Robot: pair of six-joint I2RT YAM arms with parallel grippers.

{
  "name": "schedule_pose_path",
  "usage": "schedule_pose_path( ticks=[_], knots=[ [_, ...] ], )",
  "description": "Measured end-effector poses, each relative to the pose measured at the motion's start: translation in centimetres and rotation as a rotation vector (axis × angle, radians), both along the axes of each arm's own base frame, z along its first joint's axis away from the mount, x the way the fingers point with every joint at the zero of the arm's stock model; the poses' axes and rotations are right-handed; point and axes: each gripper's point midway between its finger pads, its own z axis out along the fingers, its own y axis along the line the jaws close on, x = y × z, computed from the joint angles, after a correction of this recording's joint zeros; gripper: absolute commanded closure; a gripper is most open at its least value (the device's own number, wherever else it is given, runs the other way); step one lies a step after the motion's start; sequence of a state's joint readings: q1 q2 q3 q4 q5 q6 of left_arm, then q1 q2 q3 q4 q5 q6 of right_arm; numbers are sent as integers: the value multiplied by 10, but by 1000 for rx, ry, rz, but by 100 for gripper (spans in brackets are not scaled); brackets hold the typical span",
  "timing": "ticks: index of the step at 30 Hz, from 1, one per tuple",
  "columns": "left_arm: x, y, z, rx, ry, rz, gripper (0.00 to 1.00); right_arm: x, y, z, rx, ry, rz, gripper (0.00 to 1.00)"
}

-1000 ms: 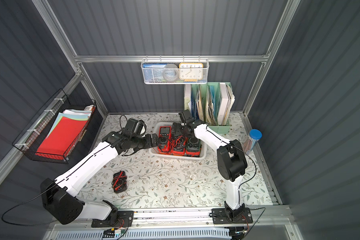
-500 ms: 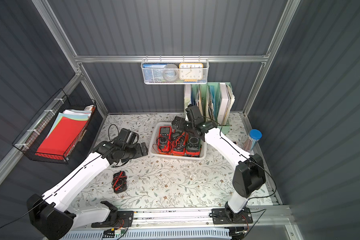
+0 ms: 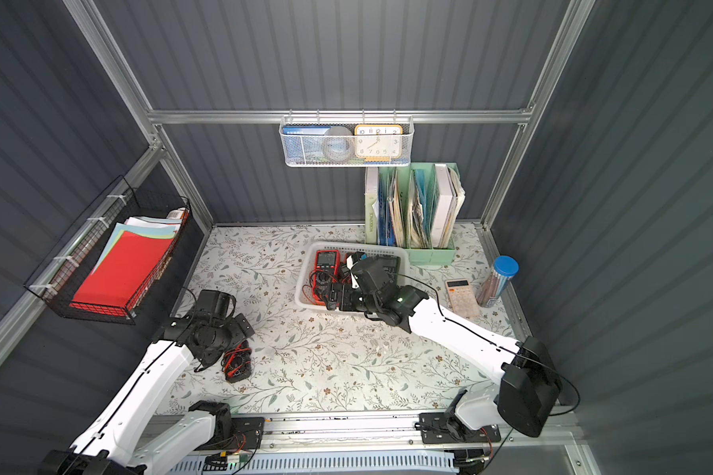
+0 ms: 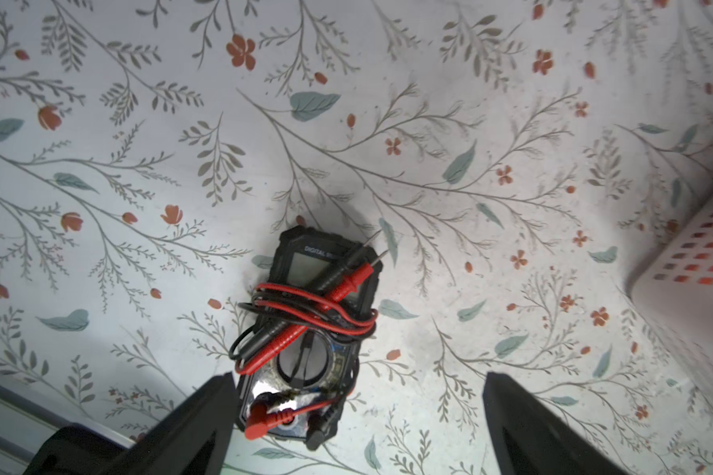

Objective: Put the multimeter into the basket
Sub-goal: Place the multimeter in the basket, then pick up the multimeter from the center of the board.

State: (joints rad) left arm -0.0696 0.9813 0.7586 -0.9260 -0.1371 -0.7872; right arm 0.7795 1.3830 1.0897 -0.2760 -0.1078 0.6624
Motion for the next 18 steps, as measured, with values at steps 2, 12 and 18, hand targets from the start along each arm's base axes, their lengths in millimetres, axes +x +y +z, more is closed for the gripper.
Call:
schedule_pose_path(
  ticks=[2, 12, 18],
  knots=[
    [-4, 6, -13, -18, 29, 39, 1, -7, -3, -4, 1, 10, 1, 1],
    [-10, 11, -53, -130, 35, 125, 1, -19, -11, 5, 28, 0, -1, 1],
    [-5, -4, -61, -207, -9, 89, 1, -20, -11, 6, 29, -1, 0, 1]
  ],
)
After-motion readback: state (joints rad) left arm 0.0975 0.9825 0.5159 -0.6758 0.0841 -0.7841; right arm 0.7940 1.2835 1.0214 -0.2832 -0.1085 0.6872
